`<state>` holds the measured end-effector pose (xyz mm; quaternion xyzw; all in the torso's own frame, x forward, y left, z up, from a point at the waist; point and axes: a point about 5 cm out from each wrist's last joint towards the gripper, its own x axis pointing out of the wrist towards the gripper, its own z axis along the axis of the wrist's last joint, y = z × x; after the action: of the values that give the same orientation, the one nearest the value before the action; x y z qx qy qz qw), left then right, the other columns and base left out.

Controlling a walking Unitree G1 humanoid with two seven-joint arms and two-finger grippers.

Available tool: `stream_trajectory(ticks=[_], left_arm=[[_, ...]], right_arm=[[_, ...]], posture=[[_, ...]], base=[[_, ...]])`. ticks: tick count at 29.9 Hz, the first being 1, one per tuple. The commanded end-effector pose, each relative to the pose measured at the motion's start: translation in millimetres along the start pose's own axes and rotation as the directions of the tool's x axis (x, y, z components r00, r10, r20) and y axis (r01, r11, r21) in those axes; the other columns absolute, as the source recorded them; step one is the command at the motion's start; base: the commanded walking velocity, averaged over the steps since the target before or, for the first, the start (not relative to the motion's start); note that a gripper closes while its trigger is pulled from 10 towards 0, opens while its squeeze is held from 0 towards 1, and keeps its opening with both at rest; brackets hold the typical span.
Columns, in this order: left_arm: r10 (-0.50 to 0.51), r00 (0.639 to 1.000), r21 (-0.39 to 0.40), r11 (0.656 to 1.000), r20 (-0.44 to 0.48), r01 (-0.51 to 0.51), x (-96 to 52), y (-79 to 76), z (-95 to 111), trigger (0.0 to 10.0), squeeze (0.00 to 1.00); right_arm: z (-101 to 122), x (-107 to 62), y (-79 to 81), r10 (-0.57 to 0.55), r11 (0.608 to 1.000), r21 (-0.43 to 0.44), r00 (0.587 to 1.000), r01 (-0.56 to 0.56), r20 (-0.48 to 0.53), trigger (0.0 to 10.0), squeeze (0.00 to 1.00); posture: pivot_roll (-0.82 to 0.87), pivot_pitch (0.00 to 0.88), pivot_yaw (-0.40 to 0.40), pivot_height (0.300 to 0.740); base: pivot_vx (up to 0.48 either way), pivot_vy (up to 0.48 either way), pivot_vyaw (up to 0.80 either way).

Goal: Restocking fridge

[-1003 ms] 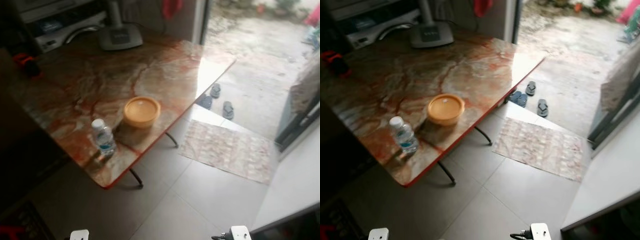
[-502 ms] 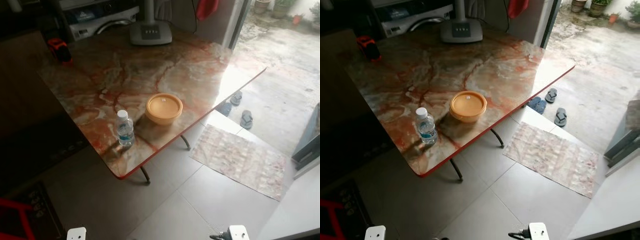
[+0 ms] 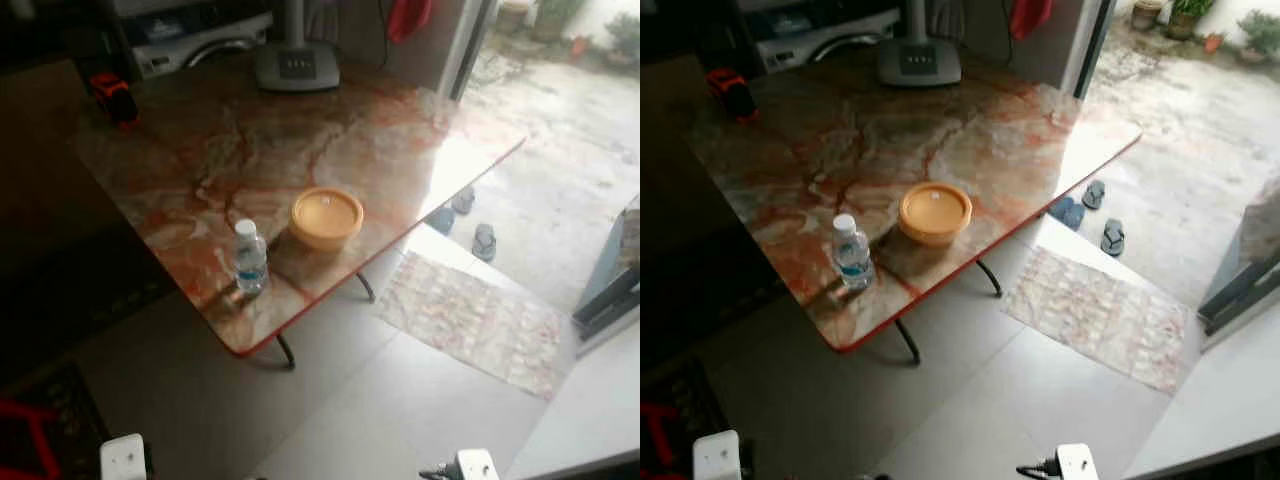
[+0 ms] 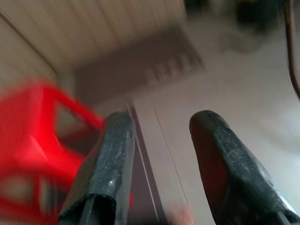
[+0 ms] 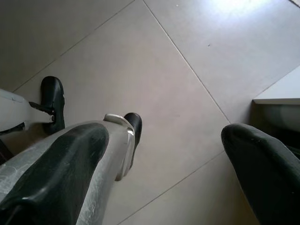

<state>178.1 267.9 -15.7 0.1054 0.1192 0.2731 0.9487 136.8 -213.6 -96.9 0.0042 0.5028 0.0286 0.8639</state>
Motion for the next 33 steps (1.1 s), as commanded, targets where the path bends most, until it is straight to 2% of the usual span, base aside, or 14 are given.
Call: stream_trajectory(ticks=[1,7,10,12,15,17,18,20,22,23,24,28,29,33], left_arm=[[0.048,0.995,0.004,0.999,0.09,-0.048,-3.4,4.0,10.6,10.0,0.0],[0.127,0.961,-0.024,0.992,0.246,-0.125,-9.5,6.4,39.9,10.0,0.0],[0.2,0.918,-0.034,0.979,0.342,-0.201,-11.9,18.3,69.1,10.0,0.0],[0.21,0.91,-0.033,0.977,0.357,-0.213,-11.2,20.8,73.7,10.0,0.0],[0.257,0.855,-0.058,0.964,0.451,-0.259,-3.7,32.9,104.8,10.0,0.0],[0.209,0.767,-0.064,0.974,0.607,-0.215,7.9,36.8,158.0,10.0,0.0],[0.193,0.758,-0.058,0.978,0.623,-0.201,8.5,35.6,165.3,10.0,0.0],[0.046,0.725,0.02,0.996,0.687,-0.082,14.3,21.2,198.5,10.0,0.0],[-0.013,0.726,0.048,0.998,0.688,-0.028,15.2,13.8,207.4,10.0,0.0],[-0.092,0.717,0.076,0.996,0.691,0.055,15.8,1.3,219.1,10.0,0.0],[-0.092,0.717,0.076,0.996,0.691,0.055,15.8,1.3,219.1,10.0,0.0],[-0.203,0.696,0.056,0.972,0.688,0.227,12.2,-21.8,242.8,10.0,0.0],[-0.234,0.686,0.053,0.96,0.689,0.275,9.2,-28.7,252.3,10.0,0.0],[-0.277,0.676,0.068,0.945,0.683,0.319,4.7,-34.9,260.5,10.0,0.0]], right_arm=[[-6.4,-1.4,-0.6,0.001,1.0,-0.007,1.0,-0.002,-0.019,10.0,0.0],[-5.8,-1.2,-0.6,0.004,1.0,-0.014,1.0,-0.004,-0.02,10.0,0.0],[-5.0,-1.1,-0.7,0.004,1.0,-0.014,1.0,-0.004,-0.018,10.0,0.0],[-4.9,-1.1,-0.7,0.004,1.0,-0.014,1.0,-0.005,-0.018,10.0,0.0],[-4.2,-1.0,-1.1,0.004,1.0,-0.026,1.0,-0.005,-0.02,10.0,0.0],[-3.7,-1.0,-1.6,0.003,1.0,-0.03,1.0,-0.004,-0.02,10.0,0.0],[-3.7,-1.0,-1.6,0.004,1.0,-0.03,1.0,-0.004,-0.02,10.0,0.0],[-3.5,-1.1,-2.0,0.002,0.999,-0.033,1.0,-0.002,-0.02,10.0,0.0],[-3.4,-1.1,-2.0,0.001,1.0,-0.031,1.0,-0.002,-0.019,10.0,0.0],[-3.0,-1.1,-2.0,-0.002,1.0,-0.024,1.0,0.001,-0.012,10.0,0.0],[-3.0,-1.1,-2.0,-0.002,1.0,-0.024,1.0,0.001,-0.012,10.0,0.0],[-0.8,-1.5,-4.0,-0.04,0.999,0.004,0.999,0.04,0.027,10.0,0.0],[0.9,-2.3,-6.6,-0.093,0.993,0.074,0.993,0.088,0.073,10.0,0.0],[8.1,-4.8,-9.5,-0.162,0.979,0.153,0.97,0.135,0.184,10.0,0.0]], posture=[[0.04,0.099,-0.03,0.74],[0.05,0.098,-0.031,0.74],[0.05,0.096,-0.032,0.74],[0.05,0.096,-0.032,0.74],[0.06,0.096,-0.039,0.74],[0.06,0.095,-0.043,0.74],[0.06,0.095,-0.043,0.74],[0.07,0.094,-0.044,0.74],[0.07,0.091,-0.041,0.74],[0.06,0.09,-0.04,0.74],[0.06,0.09,-0.04,0.74],[0.05,0.092,-0.038,0.74],[0.06,0.093,-0.038,0.74],[0.05,0.098,-0.036,0.74]], base=[[0.0,0.0,0.0],[0.0,0.0,0.0],[0.0,0.0,0.0],[0.0,0.0,0.0],[0.0,0.0,0.0],[0.0,0.0,0.0],[0.0,0.0,0.0],[0.0,0.0,0.0],[0.0,0.0,0.0],[0.0,0.0,0.0],[0.0,0.0,0.0],[0.0,0.0,0.0],[0.0,0.0,0.0],[0.0,0.0,0.0]])
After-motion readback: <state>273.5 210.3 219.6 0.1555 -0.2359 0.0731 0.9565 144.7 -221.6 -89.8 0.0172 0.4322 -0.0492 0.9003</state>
